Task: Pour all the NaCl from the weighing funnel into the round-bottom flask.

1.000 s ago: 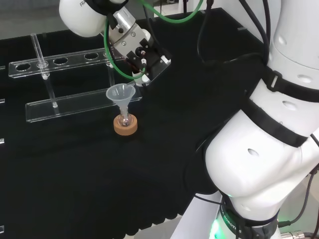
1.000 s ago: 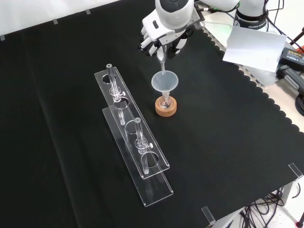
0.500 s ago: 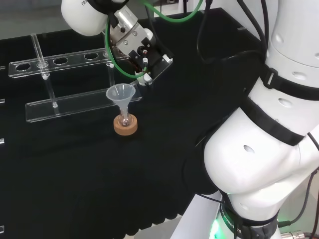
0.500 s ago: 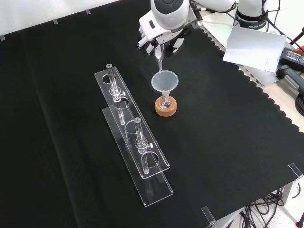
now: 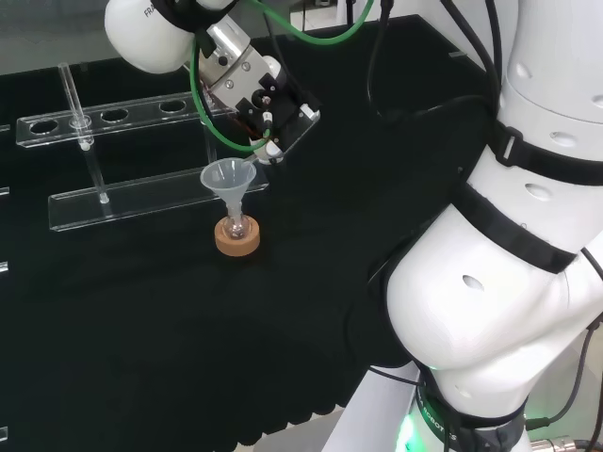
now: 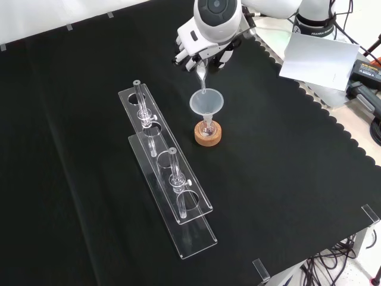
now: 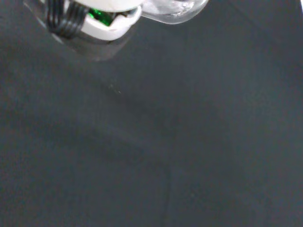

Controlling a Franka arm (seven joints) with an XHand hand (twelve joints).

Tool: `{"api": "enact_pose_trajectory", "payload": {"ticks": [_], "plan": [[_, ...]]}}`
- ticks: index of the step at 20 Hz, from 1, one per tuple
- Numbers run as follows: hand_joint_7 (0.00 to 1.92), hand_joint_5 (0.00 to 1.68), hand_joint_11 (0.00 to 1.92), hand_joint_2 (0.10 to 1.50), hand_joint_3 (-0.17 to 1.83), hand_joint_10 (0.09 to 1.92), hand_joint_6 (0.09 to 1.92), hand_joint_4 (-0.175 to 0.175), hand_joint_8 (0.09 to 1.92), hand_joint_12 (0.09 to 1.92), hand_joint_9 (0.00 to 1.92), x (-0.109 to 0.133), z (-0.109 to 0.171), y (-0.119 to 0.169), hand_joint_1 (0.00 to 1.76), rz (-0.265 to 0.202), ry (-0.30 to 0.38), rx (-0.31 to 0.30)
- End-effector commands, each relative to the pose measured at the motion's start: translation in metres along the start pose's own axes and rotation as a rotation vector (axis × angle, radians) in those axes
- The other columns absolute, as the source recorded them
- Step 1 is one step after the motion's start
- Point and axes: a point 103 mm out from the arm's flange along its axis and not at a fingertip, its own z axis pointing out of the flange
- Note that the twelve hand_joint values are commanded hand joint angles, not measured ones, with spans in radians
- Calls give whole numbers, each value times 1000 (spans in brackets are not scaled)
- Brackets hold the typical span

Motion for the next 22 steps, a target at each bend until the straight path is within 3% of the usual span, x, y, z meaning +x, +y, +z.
{"api": "enact_pose_trajectory", "payload": {"ticks": [1,22], "plan": [[624,1320,1037,741,468,225,513,175,665,906,1083,0,-3,0,1124,6,-17,-1],[619,1317,1036,740,472,218,519,175,666,902,1080,10,-11,-1,1124,8,-86,-2]]}}
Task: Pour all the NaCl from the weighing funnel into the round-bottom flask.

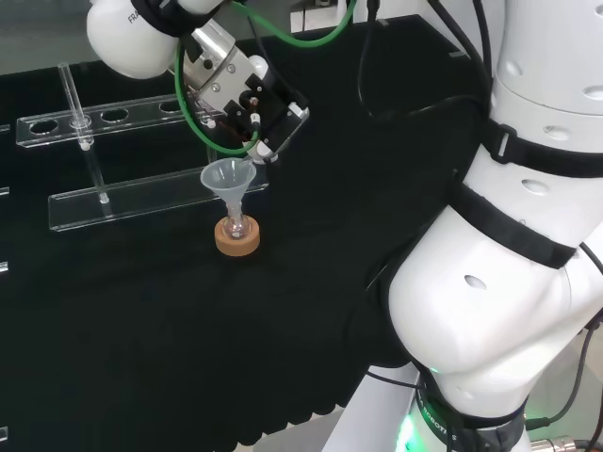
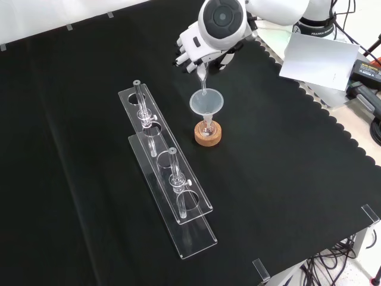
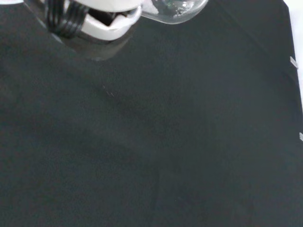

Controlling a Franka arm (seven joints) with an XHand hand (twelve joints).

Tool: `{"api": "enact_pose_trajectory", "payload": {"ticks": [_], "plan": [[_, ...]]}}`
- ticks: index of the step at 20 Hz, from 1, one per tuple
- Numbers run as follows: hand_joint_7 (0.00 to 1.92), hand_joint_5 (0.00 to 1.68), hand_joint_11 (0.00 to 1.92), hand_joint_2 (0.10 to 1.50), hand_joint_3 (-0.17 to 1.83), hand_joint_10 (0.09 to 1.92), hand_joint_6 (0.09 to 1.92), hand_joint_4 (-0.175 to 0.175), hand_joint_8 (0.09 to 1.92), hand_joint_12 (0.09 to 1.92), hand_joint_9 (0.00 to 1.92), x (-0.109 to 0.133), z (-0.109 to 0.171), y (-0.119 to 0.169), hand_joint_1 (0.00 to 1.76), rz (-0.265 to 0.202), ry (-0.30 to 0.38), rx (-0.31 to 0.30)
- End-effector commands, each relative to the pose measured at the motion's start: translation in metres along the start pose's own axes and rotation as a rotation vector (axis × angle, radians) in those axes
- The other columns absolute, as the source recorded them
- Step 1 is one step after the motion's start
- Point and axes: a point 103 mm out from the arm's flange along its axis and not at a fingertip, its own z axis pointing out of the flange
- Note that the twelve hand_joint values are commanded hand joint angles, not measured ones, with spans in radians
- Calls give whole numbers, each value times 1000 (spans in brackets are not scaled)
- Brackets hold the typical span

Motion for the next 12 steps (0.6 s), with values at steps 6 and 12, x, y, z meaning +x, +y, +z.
{"api": "enact_pose_trajectory", "payload": {"ticks": [6,12], "plan": [[617,1317,1035,739,473,216,520,175,666,902,1079,4,-2,0,1124,-3,-28,-11],[616,1317,1034,738,475,215,521,175,667,901,1079,4,-4,0,1124,0,-44,-14]]}}
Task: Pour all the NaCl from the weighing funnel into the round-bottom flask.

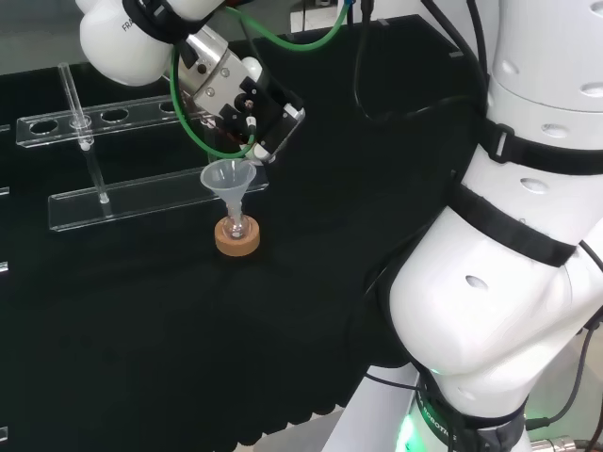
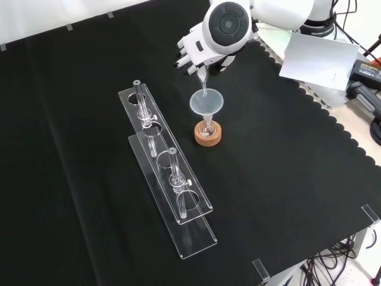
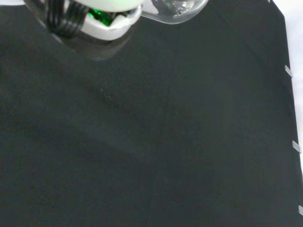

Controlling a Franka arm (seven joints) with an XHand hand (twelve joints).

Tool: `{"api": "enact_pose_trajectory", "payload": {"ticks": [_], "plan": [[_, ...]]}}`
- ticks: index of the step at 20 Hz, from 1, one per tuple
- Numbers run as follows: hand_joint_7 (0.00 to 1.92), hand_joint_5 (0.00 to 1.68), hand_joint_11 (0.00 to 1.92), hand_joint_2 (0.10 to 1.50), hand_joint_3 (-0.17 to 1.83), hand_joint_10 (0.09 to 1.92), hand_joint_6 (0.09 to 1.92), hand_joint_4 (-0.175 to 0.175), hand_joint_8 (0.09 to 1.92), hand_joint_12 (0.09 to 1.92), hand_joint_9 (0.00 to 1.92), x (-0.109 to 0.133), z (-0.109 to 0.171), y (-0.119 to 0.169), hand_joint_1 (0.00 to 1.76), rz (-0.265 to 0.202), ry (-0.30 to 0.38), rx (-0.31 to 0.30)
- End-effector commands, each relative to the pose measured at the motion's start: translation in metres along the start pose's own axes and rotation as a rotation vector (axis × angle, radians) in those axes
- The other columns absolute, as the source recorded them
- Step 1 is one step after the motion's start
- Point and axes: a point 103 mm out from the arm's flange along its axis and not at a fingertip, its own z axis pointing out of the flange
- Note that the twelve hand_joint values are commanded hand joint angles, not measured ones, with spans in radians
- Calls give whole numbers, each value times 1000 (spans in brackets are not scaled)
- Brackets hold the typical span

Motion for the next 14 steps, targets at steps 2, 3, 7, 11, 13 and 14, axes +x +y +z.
{"api": "enact_pose_trajectory", "payload": {"ticks": [2,3,7,11,13,14], "plan": [[616,1317,1034,738,475,214,521,175,667,901,1079,0,0,0,1124,4,-12,4],[616,1317,1034,738,476,214,522,175,667,901,1078,0,0,0,1124,5,-15,5],[615,1317,1034,737,477,213,522,175,667,901,1078,0,-2,0,1124,13,-35,9],[613,1316,1033,737,478,212,523,175,667,901,1077,1,-3,1,1124,12,-39,3],[612,1316,1033,737,478,212,523,175,667,901,1077,1,-3,1,1124,12,-45,0],[612,1316,1033,736,479,211,523,175,667,901,1077,1,-3,1,1124,12,-48,0]]}}
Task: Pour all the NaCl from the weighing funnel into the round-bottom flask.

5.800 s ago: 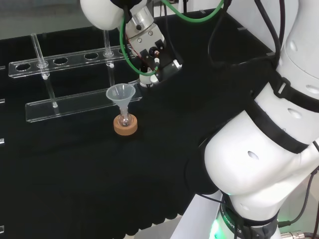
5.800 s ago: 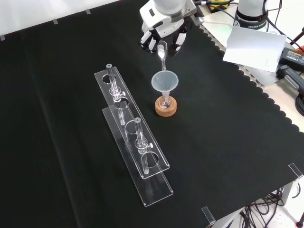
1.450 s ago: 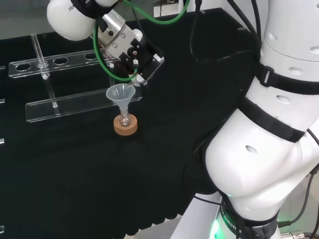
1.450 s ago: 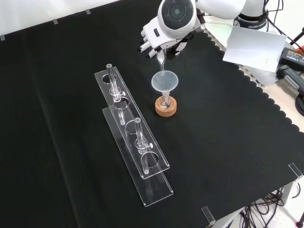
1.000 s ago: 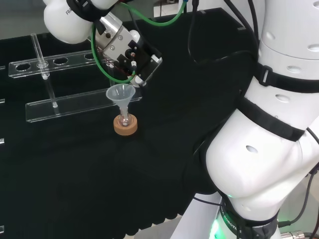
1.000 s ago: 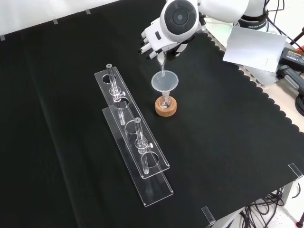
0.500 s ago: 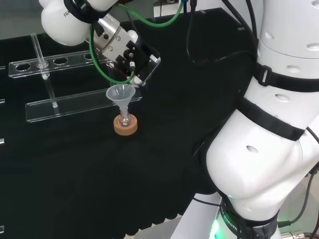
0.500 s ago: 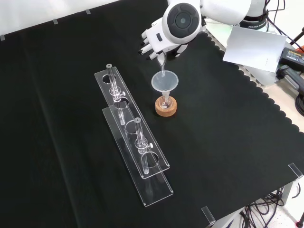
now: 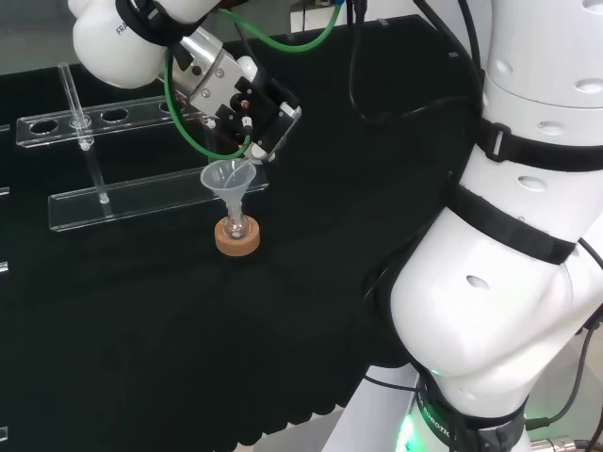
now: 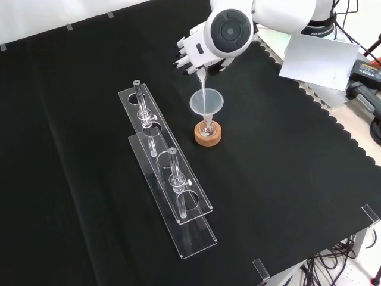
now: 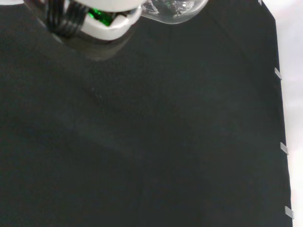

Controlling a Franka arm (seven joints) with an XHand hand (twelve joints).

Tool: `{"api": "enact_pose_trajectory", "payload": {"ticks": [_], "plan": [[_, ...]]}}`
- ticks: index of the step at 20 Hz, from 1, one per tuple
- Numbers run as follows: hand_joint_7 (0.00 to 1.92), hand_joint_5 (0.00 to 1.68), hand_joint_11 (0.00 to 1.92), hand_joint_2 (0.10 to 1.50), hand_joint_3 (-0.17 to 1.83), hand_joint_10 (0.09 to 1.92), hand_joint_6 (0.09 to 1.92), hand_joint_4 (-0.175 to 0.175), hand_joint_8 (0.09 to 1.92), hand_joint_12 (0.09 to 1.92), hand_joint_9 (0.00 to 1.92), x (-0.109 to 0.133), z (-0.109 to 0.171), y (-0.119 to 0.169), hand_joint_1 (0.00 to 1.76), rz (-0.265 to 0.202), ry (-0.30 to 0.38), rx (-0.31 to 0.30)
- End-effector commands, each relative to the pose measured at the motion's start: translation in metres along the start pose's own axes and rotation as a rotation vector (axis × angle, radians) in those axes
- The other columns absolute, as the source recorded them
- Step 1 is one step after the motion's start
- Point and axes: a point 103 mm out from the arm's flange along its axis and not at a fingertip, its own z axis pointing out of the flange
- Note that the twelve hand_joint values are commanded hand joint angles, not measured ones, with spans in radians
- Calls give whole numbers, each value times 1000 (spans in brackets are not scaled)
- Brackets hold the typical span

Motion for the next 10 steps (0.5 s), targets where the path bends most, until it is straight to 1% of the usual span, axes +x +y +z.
{"api": "enact_pose_trajectory", "payload": {"ticks": [1,10], "plan": [[612,1316,1033,736,479,211,523,175,667,901,1077,1,0,1,1124,0,-13,-4],[609,1316,1032,735,481,209,524,175,667,900,1077,1,-1,2,1124,2,-38,-5]]}}
